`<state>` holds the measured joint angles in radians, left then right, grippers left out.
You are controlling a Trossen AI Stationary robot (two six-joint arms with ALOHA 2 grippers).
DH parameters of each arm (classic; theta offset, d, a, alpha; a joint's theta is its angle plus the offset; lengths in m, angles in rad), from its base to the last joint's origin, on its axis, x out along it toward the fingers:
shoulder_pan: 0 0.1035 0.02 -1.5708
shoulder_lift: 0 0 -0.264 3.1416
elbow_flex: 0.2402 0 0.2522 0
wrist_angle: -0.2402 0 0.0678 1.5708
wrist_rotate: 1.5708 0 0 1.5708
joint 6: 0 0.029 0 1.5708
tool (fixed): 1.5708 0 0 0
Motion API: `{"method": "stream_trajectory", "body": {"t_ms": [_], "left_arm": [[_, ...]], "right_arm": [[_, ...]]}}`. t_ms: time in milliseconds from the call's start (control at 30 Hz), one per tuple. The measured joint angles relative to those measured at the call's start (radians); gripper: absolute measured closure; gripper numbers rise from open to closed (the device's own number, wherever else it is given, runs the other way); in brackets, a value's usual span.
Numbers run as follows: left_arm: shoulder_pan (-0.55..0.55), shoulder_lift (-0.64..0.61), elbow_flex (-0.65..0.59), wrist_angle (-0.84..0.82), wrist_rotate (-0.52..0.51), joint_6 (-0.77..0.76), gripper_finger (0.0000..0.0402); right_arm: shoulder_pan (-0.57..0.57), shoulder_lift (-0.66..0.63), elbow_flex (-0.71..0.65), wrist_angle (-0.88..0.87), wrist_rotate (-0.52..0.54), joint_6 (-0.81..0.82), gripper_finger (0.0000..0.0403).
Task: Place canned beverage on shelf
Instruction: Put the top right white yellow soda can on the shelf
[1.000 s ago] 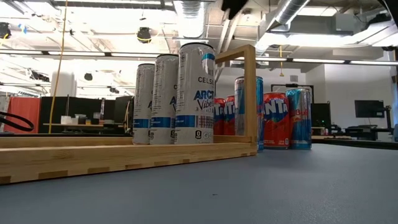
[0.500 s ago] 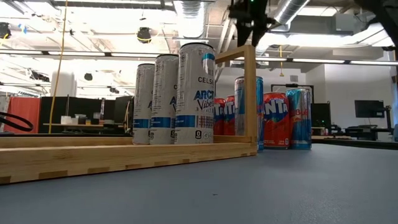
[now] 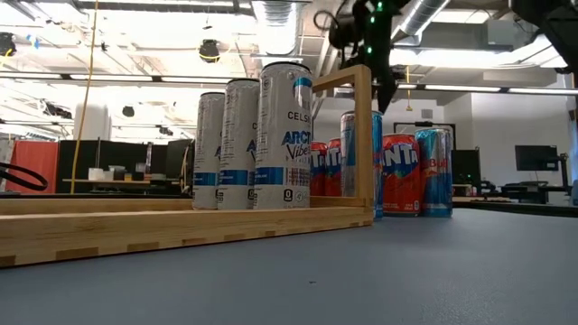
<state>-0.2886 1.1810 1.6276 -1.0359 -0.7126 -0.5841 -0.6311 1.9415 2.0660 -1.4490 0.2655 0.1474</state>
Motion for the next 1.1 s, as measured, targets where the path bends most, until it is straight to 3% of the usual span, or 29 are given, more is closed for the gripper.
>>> {"method": "stream_trajectory", "body": {"t_ms": [700,933,1100], "left_arm": [[0.010,0.018,0.000,-0.001,0.007,-0.048,0.0104],[0.010,0.018,0.000,-0.001,0.007,-0.049,0.0104],[0.010,0.018,0.000,-0.002,0.006,-0.049,0.0104]], "right_arm": [[-0.007,0.001,-0.242,0.175,-0.061,-0.066,0.0097],[-0.007,0.001,-0.257,0.196,-0.060,-0.070,0.0138],[-0.007,0.000,-0.257,0.205,-0.060,-0.105,0.0197]]}}
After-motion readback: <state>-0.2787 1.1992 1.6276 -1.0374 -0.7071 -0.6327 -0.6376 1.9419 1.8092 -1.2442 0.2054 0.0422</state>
